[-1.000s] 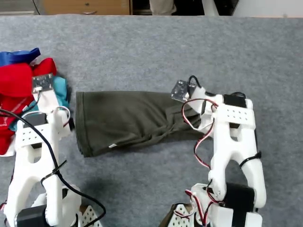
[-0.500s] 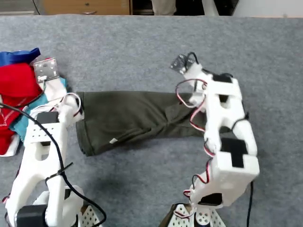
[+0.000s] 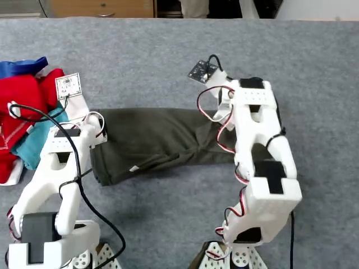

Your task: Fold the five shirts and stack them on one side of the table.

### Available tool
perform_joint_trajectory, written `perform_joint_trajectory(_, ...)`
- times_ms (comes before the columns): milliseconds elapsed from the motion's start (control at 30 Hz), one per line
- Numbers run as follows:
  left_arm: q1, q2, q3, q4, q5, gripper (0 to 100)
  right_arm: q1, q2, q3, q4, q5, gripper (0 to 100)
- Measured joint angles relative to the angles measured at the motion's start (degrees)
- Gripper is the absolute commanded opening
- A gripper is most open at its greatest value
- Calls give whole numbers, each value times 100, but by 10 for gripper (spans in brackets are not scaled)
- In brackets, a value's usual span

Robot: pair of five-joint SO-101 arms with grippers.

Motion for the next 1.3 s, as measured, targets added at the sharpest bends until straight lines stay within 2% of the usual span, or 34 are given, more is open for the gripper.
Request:
perform_joint_trajectory(133,0,0,0,0,0,98,-97,580,-149,-202,-62,5)
perform_joint_trajectory(300,0,-185,-44,273,0,158,-105,686,-897,589,-62,5)
perform_joint_trajectory(500,-79,-519,-862,1688,0,165,-105,141,-1934,1793,-141,5)
perform_joint_trajectory(700,-352,-440,-2233,3824,0,232,53,-615,-2075,2022,-809,5)
perform_joint_trajectory(867,-440,325,-3235,5152,0,240,844,-668,-1424,985,-1969,5)
perform_joint_trajectory(1033,-440,1468,-3956,5609,0,238,1433,-510,-220,-862,-3165,5)
perform_joint_trajectory(1167,-440,2242,-4229,5644,0,236,1556,-475,308,-1846,-3455,5)
perform_joint_trajectory(1300,-440,2725,-4237,5644,0,235,1758,-466,413,-2295,-3525,5)
